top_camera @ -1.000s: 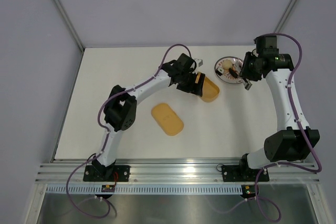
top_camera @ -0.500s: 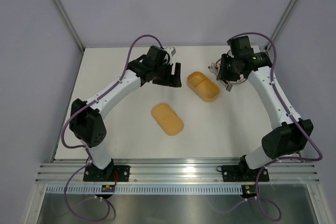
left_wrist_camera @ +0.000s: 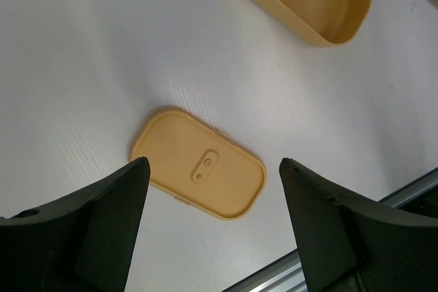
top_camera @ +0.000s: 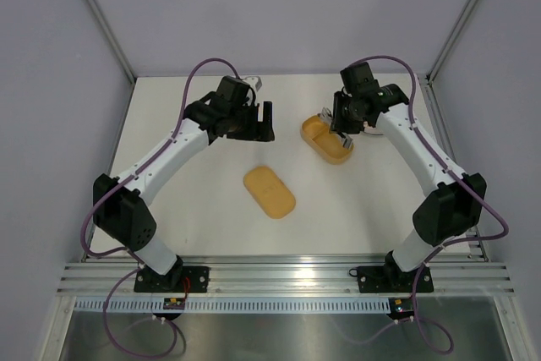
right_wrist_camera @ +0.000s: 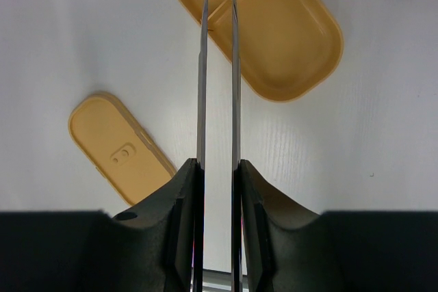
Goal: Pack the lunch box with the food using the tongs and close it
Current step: Place the fake food in the packing box.
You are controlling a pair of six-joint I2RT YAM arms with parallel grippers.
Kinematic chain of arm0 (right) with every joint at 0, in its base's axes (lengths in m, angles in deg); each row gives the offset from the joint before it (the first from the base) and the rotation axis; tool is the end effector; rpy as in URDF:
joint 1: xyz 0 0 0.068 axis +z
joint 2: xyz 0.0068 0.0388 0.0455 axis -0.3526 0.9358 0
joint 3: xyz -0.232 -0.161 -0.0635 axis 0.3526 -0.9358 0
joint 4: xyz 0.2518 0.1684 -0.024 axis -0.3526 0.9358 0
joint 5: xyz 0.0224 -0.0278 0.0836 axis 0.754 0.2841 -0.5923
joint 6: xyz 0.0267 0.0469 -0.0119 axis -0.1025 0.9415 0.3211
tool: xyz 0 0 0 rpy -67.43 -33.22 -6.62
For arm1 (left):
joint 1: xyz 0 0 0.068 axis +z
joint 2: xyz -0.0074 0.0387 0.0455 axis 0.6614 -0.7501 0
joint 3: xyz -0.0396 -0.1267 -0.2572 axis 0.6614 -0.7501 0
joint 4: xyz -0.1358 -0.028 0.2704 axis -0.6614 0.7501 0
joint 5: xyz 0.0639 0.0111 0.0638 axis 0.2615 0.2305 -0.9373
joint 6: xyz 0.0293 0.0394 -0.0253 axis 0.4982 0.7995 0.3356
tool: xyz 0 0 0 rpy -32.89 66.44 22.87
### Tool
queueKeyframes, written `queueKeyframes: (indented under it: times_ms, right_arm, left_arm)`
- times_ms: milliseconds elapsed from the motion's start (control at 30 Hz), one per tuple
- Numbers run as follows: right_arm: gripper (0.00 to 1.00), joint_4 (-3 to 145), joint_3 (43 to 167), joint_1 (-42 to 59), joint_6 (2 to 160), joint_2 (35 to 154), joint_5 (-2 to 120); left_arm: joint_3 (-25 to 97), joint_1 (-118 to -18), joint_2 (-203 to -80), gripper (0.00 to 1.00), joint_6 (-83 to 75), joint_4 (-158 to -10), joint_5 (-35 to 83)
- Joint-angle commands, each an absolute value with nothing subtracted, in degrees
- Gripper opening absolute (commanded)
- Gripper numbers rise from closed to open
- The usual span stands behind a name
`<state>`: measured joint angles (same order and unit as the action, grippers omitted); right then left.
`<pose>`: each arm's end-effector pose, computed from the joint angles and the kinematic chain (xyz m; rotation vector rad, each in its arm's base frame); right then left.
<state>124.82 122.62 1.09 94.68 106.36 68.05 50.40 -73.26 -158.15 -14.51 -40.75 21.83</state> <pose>0.3630 0.1436 0.3625 -0.0140 2.5485 0.2596 0.3380 -0.2148 0.3458 0.2612 2.4415 -0.5608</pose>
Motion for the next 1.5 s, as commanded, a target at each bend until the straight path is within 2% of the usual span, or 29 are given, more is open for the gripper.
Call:
queueKeyframes:
  times_ms: [0,1267,1367,1467]
  right_arm:
    - [0.0,122.5,124.8,2.5,99.3,107.0,72.7]
    - [0.01,118.3,127.3,6.7,106.7,119.2,78.6]
    - [0.09,117.8,127.1,6.8,107.4,119.5,78.8]
    - [0.3,117.1,127.0,6.9,107.5,119.5,77.9]
  left_arm:
    - [49.5,-72.7,-156.2,0.81,-14.8,-41.5,20.8]
    - [46.5,-71.7,-155.3,0.81,-12.5,-41.2,20.8]
    - [46.1,-71.5,-155.0,0.81,-12.5,-41.3,20.7]
    - [45.9,-71.5,-154.9,0.81,-12.4,-41.3,20.8]
